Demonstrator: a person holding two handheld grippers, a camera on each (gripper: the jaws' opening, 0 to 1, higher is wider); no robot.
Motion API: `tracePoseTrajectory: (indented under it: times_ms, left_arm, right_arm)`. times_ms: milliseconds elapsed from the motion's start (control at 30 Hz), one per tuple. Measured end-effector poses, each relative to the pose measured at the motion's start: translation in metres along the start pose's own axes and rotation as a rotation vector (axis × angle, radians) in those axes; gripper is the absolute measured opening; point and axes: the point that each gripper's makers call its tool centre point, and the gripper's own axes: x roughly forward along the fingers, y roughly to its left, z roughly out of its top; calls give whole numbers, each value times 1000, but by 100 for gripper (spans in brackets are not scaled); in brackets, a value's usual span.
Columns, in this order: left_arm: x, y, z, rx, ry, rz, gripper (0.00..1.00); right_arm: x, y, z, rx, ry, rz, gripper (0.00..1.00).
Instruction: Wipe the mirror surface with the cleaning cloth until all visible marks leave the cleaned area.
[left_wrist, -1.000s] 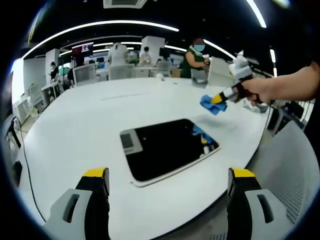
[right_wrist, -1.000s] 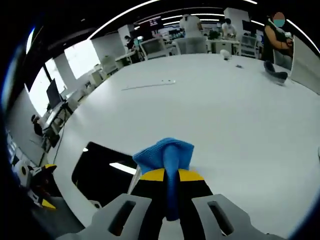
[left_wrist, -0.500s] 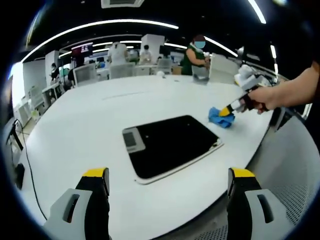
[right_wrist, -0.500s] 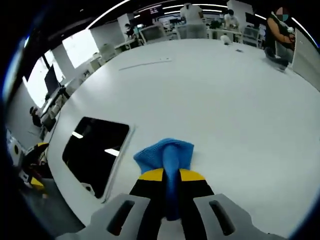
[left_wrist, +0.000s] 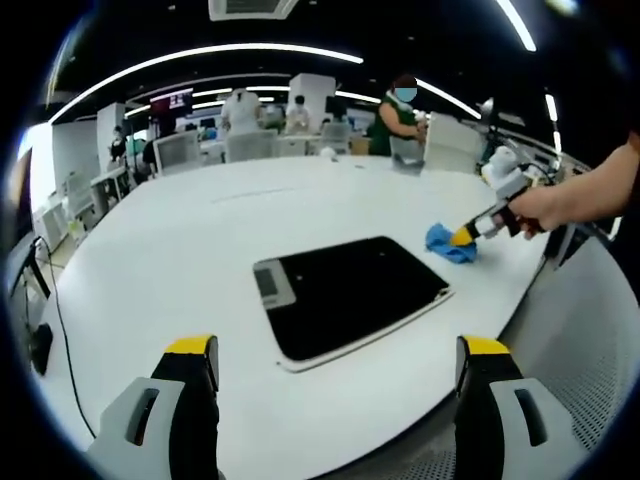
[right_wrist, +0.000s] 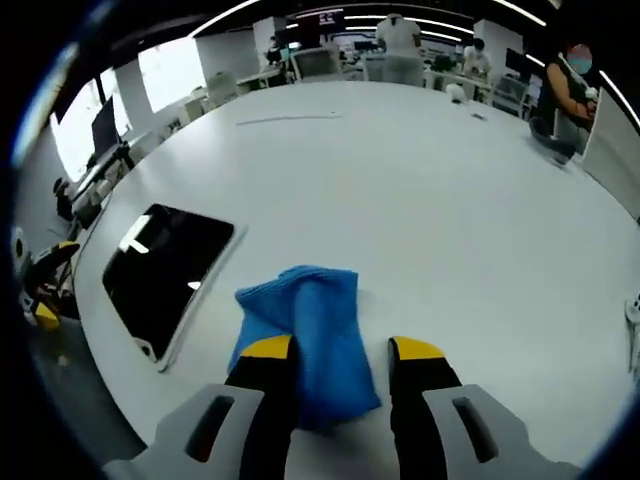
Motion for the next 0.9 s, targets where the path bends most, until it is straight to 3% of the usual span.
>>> tracePoseTrajectory:
  times_ms: [100, 167, 267, 367, 433, 667, 900]
  left_arm:
    - [0, 1, 0, -1, 3, 7, 99]
    - [0, 3, -1, -5, 5, 17, 99]
    - [0, 3, -1, -13, 5, 17, 99]
    - [0, 2, 2, -20, -13, 14, 99]
    - [-1, 2, 3, -27, -19, 17, 99]
    - [-1, 0, 6, -43, -35, 12, 99]
    - [-2, 0, 8, -45, -49, 11, 99]
  right_arm:
    - [-2, 1, 6, 49, -29, 26, 37]
    - [-5, 4, 17, 85, -82, 59, 46]
    - [-10, 9, 24, 56, -119, 94, 60]
    - [-16, 22, 37, -5, -231, 181, 75]
    - [-20, 23, 31, -27, -223, 195, 85]
    - [-46, 23, 23, -121, -258, 225, 95]
    - [-76, 32, 17, -206, -300, 271, 99]
